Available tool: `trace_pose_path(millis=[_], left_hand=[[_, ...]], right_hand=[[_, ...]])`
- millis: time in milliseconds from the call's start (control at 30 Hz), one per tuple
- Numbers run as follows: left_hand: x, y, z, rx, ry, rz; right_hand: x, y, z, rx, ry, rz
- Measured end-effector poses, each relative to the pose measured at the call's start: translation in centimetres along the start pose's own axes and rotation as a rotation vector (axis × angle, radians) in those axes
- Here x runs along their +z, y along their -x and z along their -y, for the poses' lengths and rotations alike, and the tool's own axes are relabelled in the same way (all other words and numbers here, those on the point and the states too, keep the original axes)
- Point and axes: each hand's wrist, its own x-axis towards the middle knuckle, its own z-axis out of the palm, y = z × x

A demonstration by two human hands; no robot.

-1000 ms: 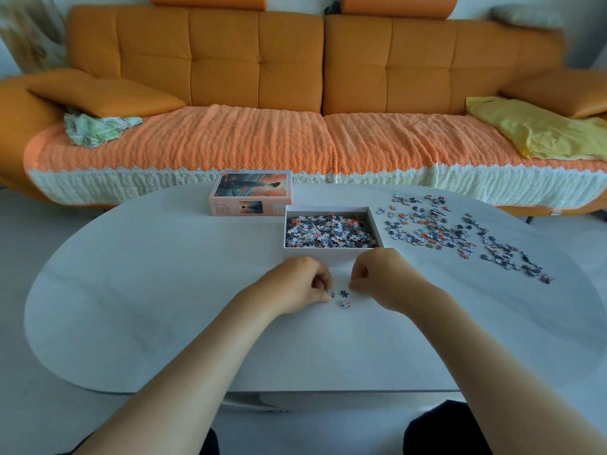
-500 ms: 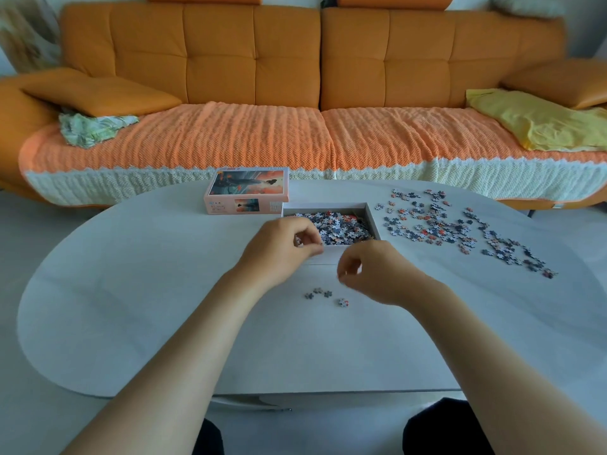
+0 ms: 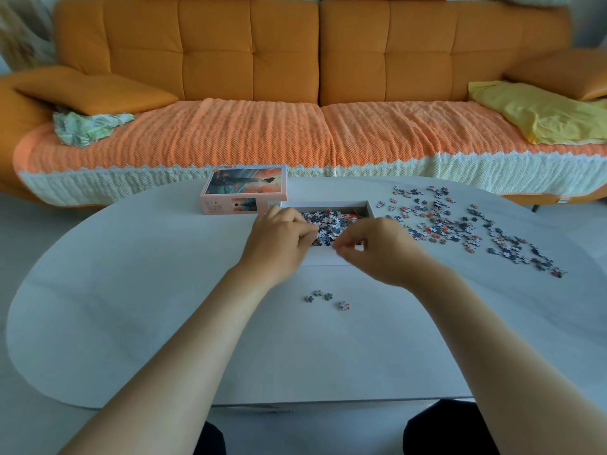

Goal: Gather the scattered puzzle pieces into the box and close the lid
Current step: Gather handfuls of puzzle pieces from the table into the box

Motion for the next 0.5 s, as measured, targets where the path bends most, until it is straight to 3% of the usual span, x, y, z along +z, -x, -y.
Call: trace_pose_path(millis=[100,200,400,500], left_hand=[[-0.9,0.7,-0.2,0.048,0.086,-0.073],[-1.9,1.8,-1.0,0.078,0.144,-0.09],[-2.1,4.3,-1.3,-0.042,0.138,0.362],[-2.1,4.7,-1.3,-0.07,0.084,0.48]], right_hand=[[-0.4,1.1,0.0,0.072,-0.015,0.329],[0.2,1.8,-0.2,0.116,0.05,0.452],[0.7,2.5,0.3,0.131,0.047,0.455],[0.7,3.0,0.4,0.149,0.024,0.443]])
